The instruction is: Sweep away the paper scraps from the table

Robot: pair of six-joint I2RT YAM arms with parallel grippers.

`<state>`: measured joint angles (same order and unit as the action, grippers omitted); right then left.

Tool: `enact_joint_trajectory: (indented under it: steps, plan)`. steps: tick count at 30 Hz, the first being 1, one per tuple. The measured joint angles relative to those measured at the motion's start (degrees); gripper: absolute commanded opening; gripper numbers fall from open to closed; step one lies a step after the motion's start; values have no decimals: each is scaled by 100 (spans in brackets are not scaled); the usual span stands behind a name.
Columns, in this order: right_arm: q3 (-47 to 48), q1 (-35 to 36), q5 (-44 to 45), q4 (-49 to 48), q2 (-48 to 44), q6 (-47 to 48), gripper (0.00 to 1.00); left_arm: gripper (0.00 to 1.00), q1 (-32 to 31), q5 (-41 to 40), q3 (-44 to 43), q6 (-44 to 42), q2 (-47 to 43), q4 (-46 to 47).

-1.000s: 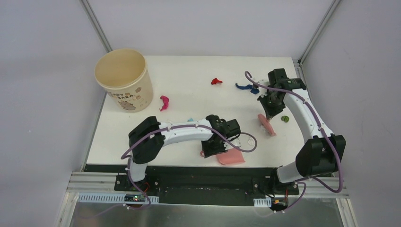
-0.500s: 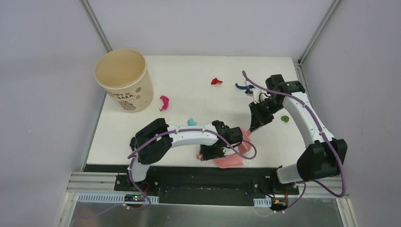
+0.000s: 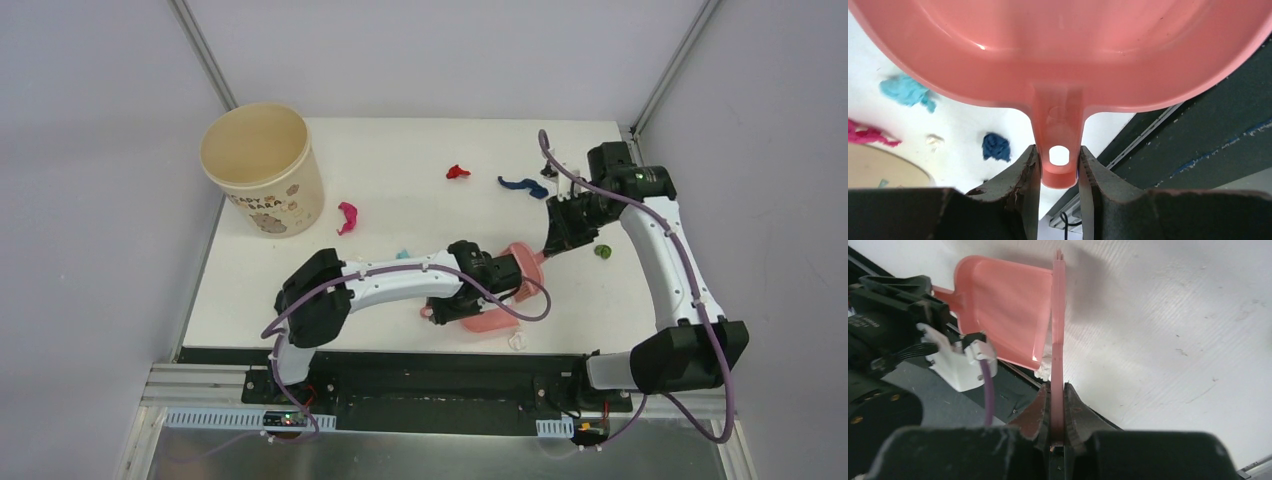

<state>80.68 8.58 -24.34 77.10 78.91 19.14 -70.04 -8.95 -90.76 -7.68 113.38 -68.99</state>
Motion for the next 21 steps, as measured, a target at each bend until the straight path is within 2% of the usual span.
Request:
enact_joint_trajectory:
  steps: [4, 11, 17, 21]
  plan:
    - [90, -234, 31, -42, -278, 2, 0, 0, 2, -229, -332, 179, -273, -538]
    - [-155, -389, -44, 50, -909, 153, 0, 1, 2, -256, -118, 715, -1075, -1567]
    - [-472, -385, -533, 636, -1034, 754, 0, 4, 2, 83, 483, 1137, -1429, -1709]
    - [-610, -302, -763, 1010, -1021, 1294, 0, 3, 2, 376, 1019, 1335, -1412, -1443]
